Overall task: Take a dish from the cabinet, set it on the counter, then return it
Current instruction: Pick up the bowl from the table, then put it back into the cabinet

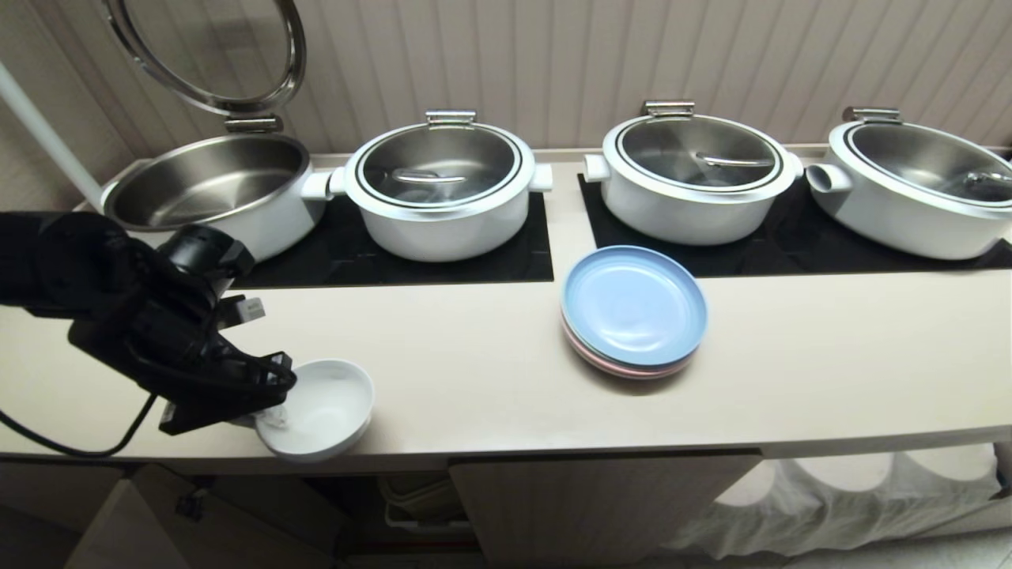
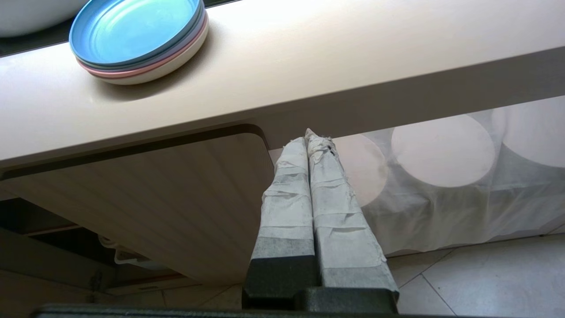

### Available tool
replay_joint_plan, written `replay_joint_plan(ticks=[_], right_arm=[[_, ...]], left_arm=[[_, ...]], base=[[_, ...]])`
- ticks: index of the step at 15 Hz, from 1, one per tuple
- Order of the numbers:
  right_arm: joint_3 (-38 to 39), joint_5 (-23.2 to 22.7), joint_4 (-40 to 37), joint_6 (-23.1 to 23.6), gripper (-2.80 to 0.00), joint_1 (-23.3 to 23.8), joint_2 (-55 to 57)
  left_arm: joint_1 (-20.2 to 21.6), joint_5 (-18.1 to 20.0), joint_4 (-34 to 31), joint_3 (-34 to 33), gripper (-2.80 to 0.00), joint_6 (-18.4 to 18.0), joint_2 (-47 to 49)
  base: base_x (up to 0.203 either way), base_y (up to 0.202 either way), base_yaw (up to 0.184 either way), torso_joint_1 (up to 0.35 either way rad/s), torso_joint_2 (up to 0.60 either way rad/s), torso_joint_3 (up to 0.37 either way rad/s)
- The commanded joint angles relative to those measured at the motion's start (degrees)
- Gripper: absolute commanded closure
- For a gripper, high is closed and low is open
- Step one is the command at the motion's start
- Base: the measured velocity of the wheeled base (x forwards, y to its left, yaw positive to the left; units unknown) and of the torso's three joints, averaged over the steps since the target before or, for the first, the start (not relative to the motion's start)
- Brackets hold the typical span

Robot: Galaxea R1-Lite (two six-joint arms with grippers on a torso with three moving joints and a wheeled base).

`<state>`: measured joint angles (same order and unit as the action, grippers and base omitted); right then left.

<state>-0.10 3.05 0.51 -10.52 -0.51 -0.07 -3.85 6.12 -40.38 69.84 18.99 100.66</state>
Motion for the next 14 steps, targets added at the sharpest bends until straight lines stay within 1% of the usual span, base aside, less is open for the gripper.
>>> replay_joint_plan(ticks=[1, 6, 8, 9, 14], right_arm=[[0.01, 0.02, 0.02, -0.03, 0.00, -0.02, 0.07], [0.01, 0.02, 0.02, -0.11, 0.00, -0.02, 0.07], [0.01, 0.02, 0.02, -0.03, 0.00, -0.02, 0.07], [0.01, 0.02, 0.02, -0.09, 0.00, -0.02, 0.07], [0.01, 0.02, 0.02, -0.03, 0.00, -0.02, 0.07]], left_arm=[[-0.18, 0.04, -0.15, -3.67, 0.00, 1.47, -4.70], [0.30, 1.95, -0.02, -10.15, 0.00, 2.67, -12.55], [0.19, 2.19, 1.46, -12.35, 0.00, 6.57, -15.43], [0.17, 2.24, 1.88, -13.16, 0.00, 7.18, -16.77], [0.16, 2.19, 2.05, -22.69, 0.00, 7.44, -26.39]], base=[[0.000, 0.000, 0.000, 0.000, 0.00, 0.000], [0.000, 0.000, 0.000, 0.000, 0.00, 0.000], [0.000, 0.000, 0.000, 0.000, 0.00, 0.000], [0.000, 0.000, 0.000, 0.000, 0.00, 0.000], [0.000, 0.000, 0.000, 0.000, 0.00, 0.000]])
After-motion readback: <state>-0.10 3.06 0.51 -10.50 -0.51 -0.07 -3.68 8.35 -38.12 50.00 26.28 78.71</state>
